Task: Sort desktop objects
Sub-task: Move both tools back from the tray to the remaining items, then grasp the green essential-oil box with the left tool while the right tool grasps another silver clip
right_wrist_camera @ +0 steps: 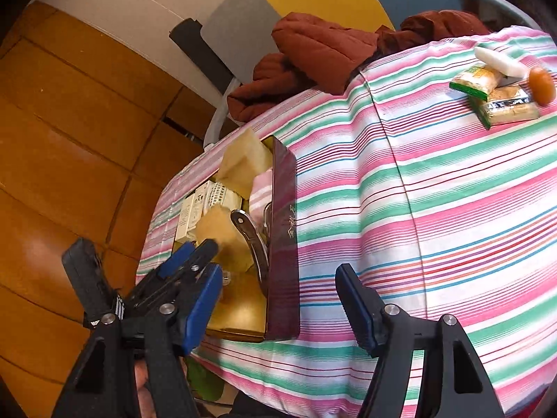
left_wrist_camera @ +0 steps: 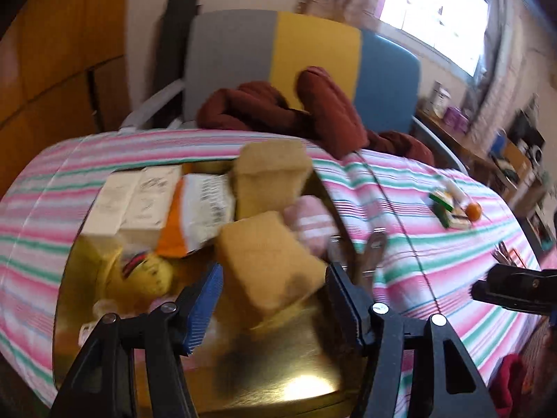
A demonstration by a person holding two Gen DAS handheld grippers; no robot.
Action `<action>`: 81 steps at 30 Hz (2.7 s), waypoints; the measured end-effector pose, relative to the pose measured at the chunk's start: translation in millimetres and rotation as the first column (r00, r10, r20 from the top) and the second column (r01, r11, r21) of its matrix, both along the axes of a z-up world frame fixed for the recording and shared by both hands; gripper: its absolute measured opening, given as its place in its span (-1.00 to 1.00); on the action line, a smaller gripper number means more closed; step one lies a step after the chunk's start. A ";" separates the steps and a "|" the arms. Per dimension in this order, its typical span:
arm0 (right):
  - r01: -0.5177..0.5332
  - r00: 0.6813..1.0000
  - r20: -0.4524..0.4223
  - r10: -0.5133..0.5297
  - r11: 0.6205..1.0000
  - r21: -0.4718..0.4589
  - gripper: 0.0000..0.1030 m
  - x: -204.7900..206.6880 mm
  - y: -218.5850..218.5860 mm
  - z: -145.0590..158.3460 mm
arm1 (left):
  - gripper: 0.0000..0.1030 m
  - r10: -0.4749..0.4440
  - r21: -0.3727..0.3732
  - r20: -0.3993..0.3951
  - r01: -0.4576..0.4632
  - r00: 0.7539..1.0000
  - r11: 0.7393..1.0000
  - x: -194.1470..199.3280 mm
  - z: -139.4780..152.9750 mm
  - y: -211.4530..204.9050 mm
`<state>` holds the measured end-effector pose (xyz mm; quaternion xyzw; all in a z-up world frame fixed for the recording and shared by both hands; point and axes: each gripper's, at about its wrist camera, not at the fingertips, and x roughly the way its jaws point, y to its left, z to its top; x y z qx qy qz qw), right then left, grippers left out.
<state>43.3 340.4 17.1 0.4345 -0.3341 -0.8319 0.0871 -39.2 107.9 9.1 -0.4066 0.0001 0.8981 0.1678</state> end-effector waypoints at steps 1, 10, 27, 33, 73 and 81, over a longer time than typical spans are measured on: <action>0.005 1.000 0.002 -0.005 1.000 0.000 0.34 0.9 2.0 -0.4 | 0.20 0.000 -0.012 0.024 0.000 1.000 1.000 -4.5 -5.1 -1.0; 0.059 0.998 0.034 -0.060 0.998 0.038 0.49 21.2 38.0 -11.7 | 0.20 -0.016 0.038 0.079 0.013 0.997 0.999 -27.3 -5.9 20.8; 0.358 0.858 0.141 -0.495 0.770 0.529 0.56 80.4 243.5 -22.1 | 0.41 -0.180 0.213 -0.071 0.192 0.981 0.958 29.9 46.0 67.7; 0.367 0.828 0.205 -0.522 0.781 0.506 0.58 80.5 286.7 -38.2 | 0.41 -0.325 0.186 -0.012 0.322 0.946 0.928 50.2 25.4 113.2; 0.287 0.923 0.228 -0.311 0.949 0.132 0.94 68.0 277.1 -43.8 | 0.41 -0.382 0.130 0.094 0.369 0.919 0.920 62.9 -13.5 153.9; 0.234 0.916 0.269 -0.299 0.941 0.246 0.47 63.6 272.1 -47.6 | 0.41 -0.502 0.111 0.179 0.490 0.846 0.865 61.4 -20.2 228.3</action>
